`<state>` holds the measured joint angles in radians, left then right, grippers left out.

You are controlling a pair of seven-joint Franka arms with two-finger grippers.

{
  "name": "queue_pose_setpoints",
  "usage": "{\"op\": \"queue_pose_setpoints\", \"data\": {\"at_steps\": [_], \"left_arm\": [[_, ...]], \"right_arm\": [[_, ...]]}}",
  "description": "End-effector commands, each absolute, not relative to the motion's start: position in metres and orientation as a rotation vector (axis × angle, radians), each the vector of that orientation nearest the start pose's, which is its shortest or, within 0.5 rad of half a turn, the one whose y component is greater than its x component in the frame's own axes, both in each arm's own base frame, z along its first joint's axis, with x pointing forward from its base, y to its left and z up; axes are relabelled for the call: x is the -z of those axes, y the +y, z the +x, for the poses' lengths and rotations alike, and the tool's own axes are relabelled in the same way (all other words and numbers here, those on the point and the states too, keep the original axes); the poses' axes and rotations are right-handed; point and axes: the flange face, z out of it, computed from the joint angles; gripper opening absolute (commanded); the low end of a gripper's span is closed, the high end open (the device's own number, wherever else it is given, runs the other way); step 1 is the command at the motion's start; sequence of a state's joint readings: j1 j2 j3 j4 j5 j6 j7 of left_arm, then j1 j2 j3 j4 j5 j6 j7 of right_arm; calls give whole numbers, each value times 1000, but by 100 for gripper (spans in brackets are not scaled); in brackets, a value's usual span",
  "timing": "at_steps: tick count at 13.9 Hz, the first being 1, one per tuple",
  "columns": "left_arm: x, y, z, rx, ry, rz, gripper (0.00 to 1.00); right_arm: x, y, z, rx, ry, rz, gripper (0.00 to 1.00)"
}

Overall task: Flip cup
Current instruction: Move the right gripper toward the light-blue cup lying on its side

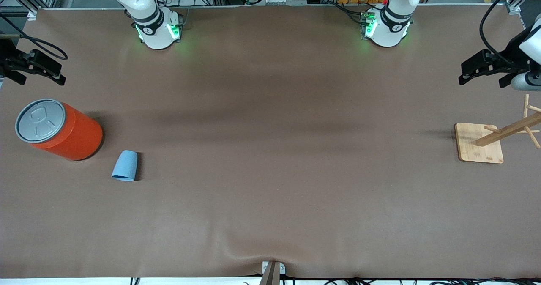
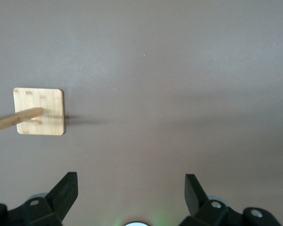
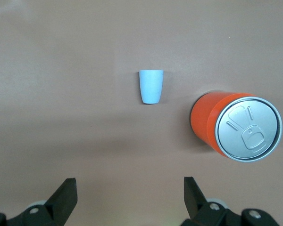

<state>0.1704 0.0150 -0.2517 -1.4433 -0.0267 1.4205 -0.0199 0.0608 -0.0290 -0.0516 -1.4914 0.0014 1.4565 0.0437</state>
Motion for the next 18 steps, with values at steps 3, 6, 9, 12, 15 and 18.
{"op": "queue_pose_setpoints", "data": {"at_steps": [3,6,9,12,15,18], "left_arm": [[-684,-44,525,-44,95,-3162,100],[-686,-38,529,-26,104,-3115,100],[-688,-43,525,-20,79,-3110,100],[-688,-48,518,-23,-33,-3104,100],[-685,-50,515,-37,-31,-3100,100],[-682,-52,512,-43,-15,-3088,100]], "right_arm": [[-666,8,530,-19,47,-3149,100],[-665,10,529,-33,43,-3149,100],[-669,18,529,-14,21,-3149,100],[-666,19,529,-33,14,-3151,100],[-664,13,527,-65,33,-3151,100],[-662,14,527,-70,29,-3151,100]]}}
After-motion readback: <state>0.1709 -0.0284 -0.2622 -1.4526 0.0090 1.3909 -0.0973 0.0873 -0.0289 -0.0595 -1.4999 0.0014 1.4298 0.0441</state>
